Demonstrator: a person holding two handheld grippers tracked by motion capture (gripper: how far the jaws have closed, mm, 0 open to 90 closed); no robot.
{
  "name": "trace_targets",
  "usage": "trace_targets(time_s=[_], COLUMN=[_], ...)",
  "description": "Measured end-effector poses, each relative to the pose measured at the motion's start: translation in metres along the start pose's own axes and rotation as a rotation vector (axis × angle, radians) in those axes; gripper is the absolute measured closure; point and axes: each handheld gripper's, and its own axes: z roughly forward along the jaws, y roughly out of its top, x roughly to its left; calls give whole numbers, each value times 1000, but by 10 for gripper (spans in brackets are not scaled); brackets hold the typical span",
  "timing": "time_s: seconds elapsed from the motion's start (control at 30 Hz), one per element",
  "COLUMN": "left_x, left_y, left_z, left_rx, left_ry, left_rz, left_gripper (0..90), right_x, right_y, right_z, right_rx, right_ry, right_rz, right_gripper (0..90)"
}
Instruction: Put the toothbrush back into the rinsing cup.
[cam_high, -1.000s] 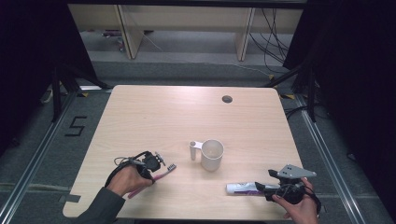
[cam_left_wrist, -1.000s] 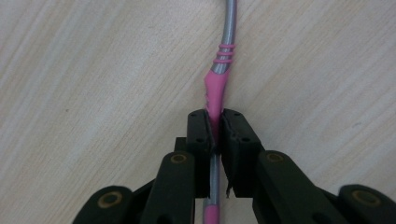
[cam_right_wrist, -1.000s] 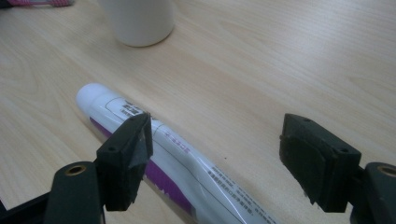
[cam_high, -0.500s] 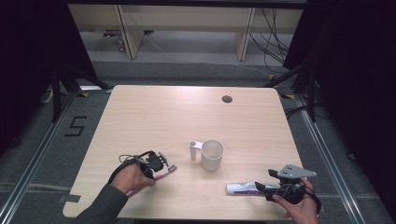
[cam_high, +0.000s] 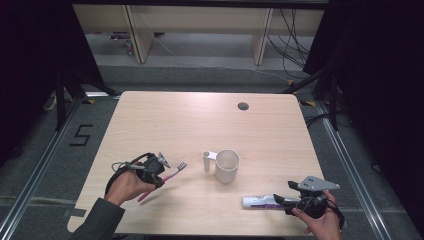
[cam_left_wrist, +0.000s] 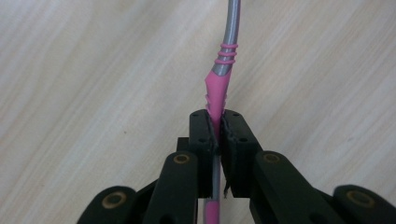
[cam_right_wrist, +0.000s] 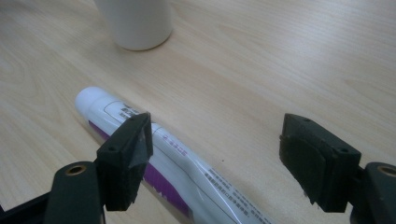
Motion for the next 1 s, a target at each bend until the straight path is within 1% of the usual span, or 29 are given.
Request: trace_targets(time_s=[0.03, 0.07, 0.1, 0.13, 0.17, 0.2, 0.23, 0.27, 0.3, 0.37, 0.4, 0.43, 0.47, 0.5, 0.53, 0.57, 0.6, 0.63, 0.67, 0.7, 0.73, 0.77, 0.8, 0.83, 0.9, 0.93, 0.97, 1.0], left_x=[0, 1, 1, 1, 1, 0, 2, 2, 1, 2, 2, 2, 3, 4, 5, 6, 7, 7, 7, 7, 7, 7, 7, 7, 7, 7, 6, 5], left_y=[0, -1, -1, -1, -1, 0, 1, 1, 1, 2, 2, 3, 4, 4, 4, 5, 6, 6, 7, 8, 9, 10, 10, 11, 14, 15, 17, 18], left_z=[-2, -4, -4, -6, -7, -7, -9, -9, -10, -12, -13, -12, -13, -14, -15, -16, -16, -16, -17, -17, -17, -17, -17, -18, -17, -18, -16, -16], left_rx=[-19, -42, -73, -83, -111, -122, -146, -182, -216, -263, -291, -331, -355, -374, -384, -399, -419, -440, -458, -485, -513, -533, -540, -552, -575, -572, -593, -594], left_ry=[8, 6, 3, 2, 10, -2, -3, 3, 16, 26, 30, 43, 44, 53, 50, 50, 59, 60, 59, 61, 63, 71, 79, 76, 76, 81, 81, 78], left_rz=[-6, -4, -22, -31, -31, -57, -30, -43, -55, -64, -78, -97, -102, -108, -105, -105, -106, -115, -121, -126, -142, -148, -149, -160, -174, -168, -175, -175], left_gripper=[829, 829, 829, 829, 829, 829, 829, 829, 828, 829, 829, 829, 829, 829, 829, 828, 828, 828, 829, 828, 828, 828, 828, 828, 828, 828, 828, 828], right_x=[0, 0, 0, 0, 0, 0, 0, 2, 2, 1, 3, 3, 3, 2, 1, 1, 0, 4, 4, 2, 1, 3, 3, 3, 1, 1, 3, 3], right_y=[0, 0, 0, 0, 0, 0, 0, 0, 0, 0, 0, 0, 0, 0, 0, 0, 0, 0, 0, 0, 0, 0, 0, 0, 0, 0, 0, 0], right_z=[0, 0, 0, 0, 0, 0, 0, 0, 0, 0, 0, 0, 0, 1, 1, 1, 1, 0, 0, 0, 0, 0, 0, 0, 0, 0, 0, 0], right_rx=[0, -1, -2, 0, -1, 1, -1, 3, 4, 3, 11, 12, 11, 6, 5, 5, 1, 15, 15, 9, 4, 12, 11, 11, 4, 7, 12, 11], right_ry=[0, 1, 1, 1, 0, 2, 3, 8, 11, 5, 13, 13, 13, 19, 22, 14, 10, 13, 13, 9, 5, 14, 14, 14, 6, 8, 15, 13], right_rz=[0, 1, 1, 1, -3, -1, -1, 24, 26, 7, 37, 37, 37, 33, 13, 14, -4, 45, 44, 15, 4, 37, 36, 36, 3, 11, 35, 29], right_gripper=[267, 267, 267, 267, 267, 267, 267, 268, 268, 268, 267, 268, 268, 268, 267, 268, 267, 267, 267, 267, 267, 267, 268, 268, 267, 267, 267, 267])
